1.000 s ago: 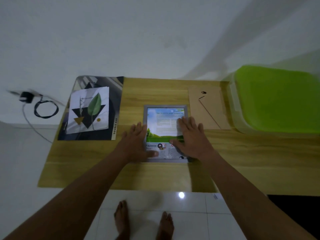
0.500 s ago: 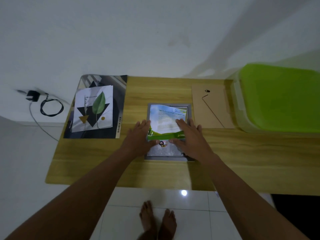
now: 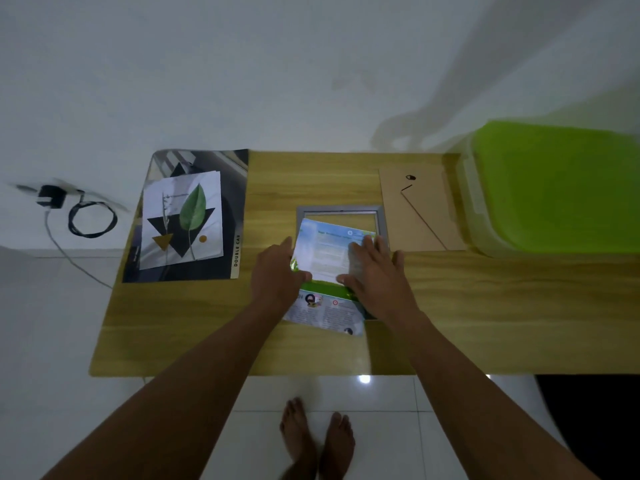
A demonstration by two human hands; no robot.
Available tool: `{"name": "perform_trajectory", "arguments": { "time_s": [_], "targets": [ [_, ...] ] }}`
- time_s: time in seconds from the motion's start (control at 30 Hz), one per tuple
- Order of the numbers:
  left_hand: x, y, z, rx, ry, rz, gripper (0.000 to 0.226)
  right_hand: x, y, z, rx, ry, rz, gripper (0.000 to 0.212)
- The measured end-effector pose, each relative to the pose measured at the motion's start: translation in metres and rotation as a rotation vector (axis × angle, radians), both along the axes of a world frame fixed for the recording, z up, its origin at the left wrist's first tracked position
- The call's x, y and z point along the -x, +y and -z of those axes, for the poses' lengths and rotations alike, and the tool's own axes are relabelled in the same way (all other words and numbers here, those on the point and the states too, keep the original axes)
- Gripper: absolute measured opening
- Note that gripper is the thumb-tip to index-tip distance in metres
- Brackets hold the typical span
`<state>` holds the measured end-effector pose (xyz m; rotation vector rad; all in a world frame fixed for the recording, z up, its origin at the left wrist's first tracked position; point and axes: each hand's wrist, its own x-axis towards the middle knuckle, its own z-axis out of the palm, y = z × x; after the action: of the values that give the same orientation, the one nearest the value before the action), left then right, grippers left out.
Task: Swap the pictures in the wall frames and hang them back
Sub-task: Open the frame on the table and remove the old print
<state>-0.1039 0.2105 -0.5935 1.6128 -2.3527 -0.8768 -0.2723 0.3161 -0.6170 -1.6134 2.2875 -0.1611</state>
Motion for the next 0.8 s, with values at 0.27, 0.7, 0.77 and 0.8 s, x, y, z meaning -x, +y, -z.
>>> {"name": "perform_trajectory", "arguments": {
  "time_s": [0.27,0.7,0.77,0.8],
  "targets": [
    [0.002,-0.007,-0.019,-0.161,0.256,-0.275,0.017,-0.022,-0.002,-0.025,0.104,-0.115,0.020,0.051],
    [0.020,-0.007,-0.063,-0.502,0.625,-0.346,0.018,-0.056,0.015,-0.079,0.339,-0.171,0.193,0.052],
    [0.019,-0.004,-0.062,-0.448,0.526,-0.334,0.028,-0.048,0.023,-0.090,0.444,-0.302,0.330,0.048],
    [0.020,-0.002,-0.062,-0.446,0.465,-0.316,0.037,-0.044,0.027,-0.096,0.494,-0.402,0.400,0.045]
  ]
}}
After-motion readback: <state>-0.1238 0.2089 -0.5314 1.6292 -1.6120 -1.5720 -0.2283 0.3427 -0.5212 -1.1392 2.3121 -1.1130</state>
